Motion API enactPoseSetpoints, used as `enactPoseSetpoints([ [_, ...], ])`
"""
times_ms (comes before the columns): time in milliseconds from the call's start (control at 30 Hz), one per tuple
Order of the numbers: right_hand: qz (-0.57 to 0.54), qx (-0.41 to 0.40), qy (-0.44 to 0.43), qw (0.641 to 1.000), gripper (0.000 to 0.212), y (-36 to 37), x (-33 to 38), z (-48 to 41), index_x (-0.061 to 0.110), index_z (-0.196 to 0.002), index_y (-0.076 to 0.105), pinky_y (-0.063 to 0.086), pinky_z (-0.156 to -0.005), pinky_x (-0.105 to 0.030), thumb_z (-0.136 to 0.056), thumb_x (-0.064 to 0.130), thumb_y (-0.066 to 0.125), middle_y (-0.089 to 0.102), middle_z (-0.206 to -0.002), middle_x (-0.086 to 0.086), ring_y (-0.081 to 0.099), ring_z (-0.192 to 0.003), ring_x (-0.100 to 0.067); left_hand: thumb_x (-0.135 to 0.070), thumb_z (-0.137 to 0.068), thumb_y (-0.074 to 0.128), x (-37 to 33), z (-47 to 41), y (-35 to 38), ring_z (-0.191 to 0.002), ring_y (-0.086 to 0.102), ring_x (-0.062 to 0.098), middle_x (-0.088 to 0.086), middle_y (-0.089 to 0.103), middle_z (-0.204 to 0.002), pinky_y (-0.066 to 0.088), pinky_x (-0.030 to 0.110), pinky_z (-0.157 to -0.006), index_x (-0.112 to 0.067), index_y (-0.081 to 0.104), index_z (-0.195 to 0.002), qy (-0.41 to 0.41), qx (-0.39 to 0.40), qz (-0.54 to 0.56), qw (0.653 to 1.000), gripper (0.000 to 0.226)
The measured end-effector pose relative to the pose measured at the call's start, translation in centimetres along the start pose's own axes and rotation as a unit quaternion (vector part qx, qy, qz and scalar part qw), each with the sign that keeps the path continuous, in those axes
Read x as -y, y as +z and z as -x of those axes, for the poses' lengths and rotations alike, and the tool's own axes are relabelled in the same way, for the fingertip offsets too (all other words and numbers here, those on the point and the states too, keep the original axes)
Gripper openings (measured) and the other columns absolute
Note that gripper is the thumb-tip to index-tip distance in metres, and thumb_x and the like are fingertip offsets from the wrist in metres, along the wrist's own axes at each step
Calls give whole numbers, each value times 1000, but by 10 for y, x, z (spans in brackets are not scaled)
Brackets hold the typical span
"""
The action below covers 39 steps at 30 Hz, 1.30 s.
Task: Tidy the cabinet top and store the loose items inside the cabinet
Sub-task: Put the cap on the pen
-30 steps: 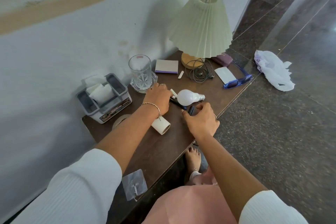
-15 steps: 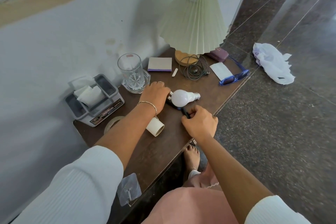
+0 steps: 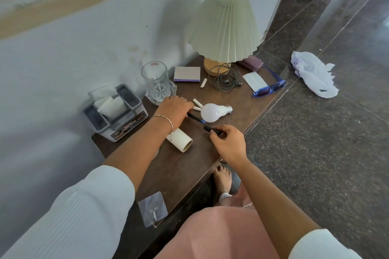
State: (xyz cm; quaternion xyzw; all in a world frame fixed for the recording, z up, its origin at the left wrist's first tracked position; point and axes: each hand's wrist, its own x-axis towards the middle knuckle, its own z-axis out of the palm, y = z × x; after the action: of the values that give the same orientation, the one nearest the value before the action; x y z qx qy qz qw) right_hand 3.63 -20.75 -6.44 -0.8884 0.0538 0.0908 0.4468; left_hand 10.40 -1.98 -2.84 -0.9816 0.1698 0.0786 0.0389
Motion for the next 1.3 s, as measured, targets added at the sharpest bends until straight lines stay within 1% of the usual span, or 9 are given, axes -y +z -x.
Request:
enactPoseSetpoints([
  [200,-96,-15,7,995,17,0,18,8,29,-100,72,50,-70,-20,-84,25,68,68,-93,9,60,-82,-7,-18,-92,54,12,25,-12,-86,57,21,4,63,-97,45,32,-75,-23,55,-103,-36,-13,158,987,12],
  [433,-206,24,24,978,21,1,31,9,26,-113,64,46,-73,-10,-96,16,54,63,-98,18,59,-89,5,-12,-90,59,17,43,-22,-90,60,19,2,67,-99,46,30,-80,-19,63,-103,-81,-82,286,951,15],
  [567,-342,39,93,934,12,4,35,6,18,-110,55,52,-84,-22,-100,16,47,71,-103,-2,65,-93,-7,-10,-89,59,16,46,-22,-91,58,13,-2,68,-101,44,26,-81,-21,66,-107,-94,-87,336,933,22],
  [767,-488,14,156,859,22,0,46,-5,13,-123,44,51,-77,-25,-103,21,41,75,-102,1,69,-94,-8,-14,-90,59,8,45,-28,-85,54,4,-6,68,-97,37,14,-73,-21,67,-111,-98,-61,413,904,24],
  [900,-548,-22,134,826,23,-9,55,-11,34,-117,42,55,-75,-24,-102,16,42,75,-95,-6,71,-83,-13,-15,-94,55,0,46,-35,-70,51,-2,-7,68,-87,35,2,-59,-18,68,-111,-77,-41,463,882,22],
  [1033,-591,-34,135,794,18,-16,61,-17,27,-115,42,54,-83,-30,-102,13,42,73,-97,-10,70,-89,-18,-21,-94,55,-5,47,-38,-50,46,-9,-12,61,-73,33,4,-49,-17,69,-108,-85,-18,520,850,19],
  [1100,-606,-33,134,783,15,-18,64,-19,24,-110,40,54,-85,-31,-101,12,43,73,-102,-12,70,-91,-20,-24,-94,55,-7,47,-38,-56,47,-3,-8,61,-74,36,7,-53,-17,69,-107,-99,-13,538,837,20],
  [1200,-625,-36,126,769,15,-21,69,-21,20,-106,43,58,-74,-30,-98,10,50,73,-102,-15,72,-87,-22,-25,-93,56,-10,46,-40,-66,48,12,5,59,-81,39,18,-58,-19,69,-104,-112,-7,546,830,18],
  [1300,-627,-46,118,768,15,-23,73,-22,18,-106,44,58,-65,-27,-97,9,52,73,-100,-16,73,-84,-24,-26,-93,56,-12,44,-41,-66,48,12,4,59,-81,39,21,-61,-21,69,-105,-121,-15,545,830,18],
])
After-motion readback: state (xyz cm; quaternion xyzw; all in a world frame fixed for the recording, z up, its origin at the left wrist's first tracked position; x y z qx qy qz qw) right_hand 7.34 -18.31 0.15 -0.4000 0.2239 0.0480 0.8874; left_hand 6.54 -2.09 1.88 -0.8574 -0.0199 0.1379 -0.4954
